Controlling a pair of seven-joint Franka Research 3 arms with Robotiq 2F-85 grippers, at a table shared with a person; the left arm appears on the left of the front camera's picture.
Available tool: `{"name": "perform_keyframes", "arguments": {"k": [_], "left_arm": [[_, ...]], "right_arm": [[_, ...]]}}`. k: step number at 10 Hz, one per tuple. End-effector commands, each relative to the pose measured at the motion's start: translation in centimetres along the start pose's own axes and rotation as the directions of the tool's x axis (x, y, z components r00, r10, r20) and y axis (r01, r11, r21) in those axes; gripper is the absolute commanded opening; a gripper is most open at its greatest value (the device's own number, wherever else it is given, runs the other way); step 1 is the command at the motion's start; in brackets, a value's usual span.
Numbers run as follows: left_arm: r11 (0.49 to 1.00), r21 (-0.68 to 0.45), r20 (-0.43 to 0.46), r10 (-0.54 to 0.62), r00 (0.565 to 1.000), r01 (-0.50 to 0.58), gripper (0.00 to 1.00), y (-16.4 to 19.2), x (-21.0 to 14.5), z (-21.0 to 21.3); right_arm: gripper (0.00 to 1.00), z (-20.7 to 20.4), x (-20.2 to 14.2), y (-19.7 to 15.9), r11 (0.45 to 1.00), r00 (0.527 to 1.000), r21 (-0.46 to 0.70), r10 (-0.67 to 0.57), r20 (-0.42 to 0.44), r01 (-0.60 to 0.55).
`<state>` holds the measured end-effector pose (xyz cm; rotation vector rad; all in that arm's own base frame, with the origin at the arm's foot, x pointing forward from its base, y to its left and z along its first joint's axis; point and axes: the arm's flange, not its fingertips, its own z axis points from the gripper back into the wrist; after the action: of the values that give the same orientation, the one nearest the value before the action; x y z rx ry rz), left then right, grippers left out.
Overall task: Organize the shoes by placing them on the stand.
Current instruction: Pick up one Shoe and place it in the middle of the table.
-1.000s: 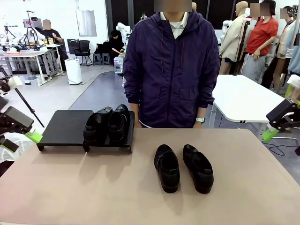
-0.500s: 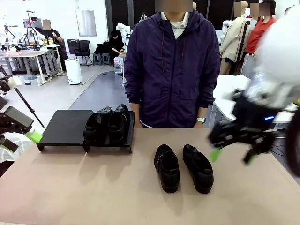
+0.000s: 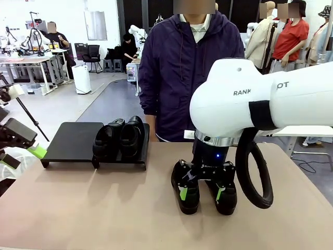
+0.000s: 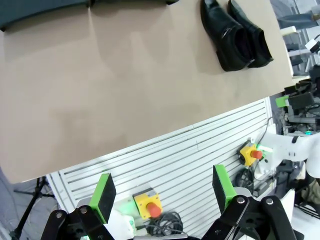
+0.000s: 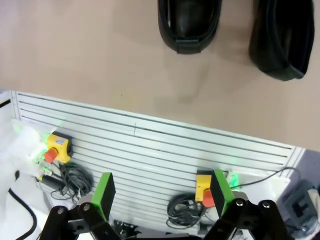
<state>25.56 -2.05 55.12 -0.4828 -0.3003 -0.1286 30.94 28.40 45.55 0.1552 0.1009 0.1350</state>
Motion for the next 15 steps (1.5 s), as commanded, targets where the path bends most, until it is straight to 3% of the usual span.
{"name": "perform_keyframes", "arguments": {"k": [1,3,6,11,15], "left_arm": [[1.0,-0.002,-0.004,0.008,1.0,-0.009,1.0,0.1,-0.1,0.2],[1.0,-0.002,-0.004,0.008,1.0,-0.009,1.0,0.1,-0.1,0.2],[1.0,-0.002,-0.004,0.008,1.0,-0.009,1.0,0.1,-0.1,0.2],[1.0,-0.002,-0.004,0.008,1.0,-0.009,1.0,0.1,-0.1,0.2],[1.0,-0.002,-0.004,0.008,1.0,-0.009,1.0,0.1,-0.1,0.2]], "right_arm": [[1.0,0.7,-1.4,-0.2,1.0,1.0,-0.002,-0.02,0.002,0.02],[1.0,-0.3,1.8,-0.5,1.0,0.999,0.0,-0.014,0.039,0.014],[1.0,-2.6,7.8,-2.3,0.992,0.984,-0.051,-0.106,0.141,0.114],[1.0,-5.9,12.9,-3.8,0.981,0.934,-0.032,-0.17,0.313,0.19],[1.0,-7.9,13.9,-3.6,0.981,0.949,-0.07,-0.153,0.274,0.179]]}}
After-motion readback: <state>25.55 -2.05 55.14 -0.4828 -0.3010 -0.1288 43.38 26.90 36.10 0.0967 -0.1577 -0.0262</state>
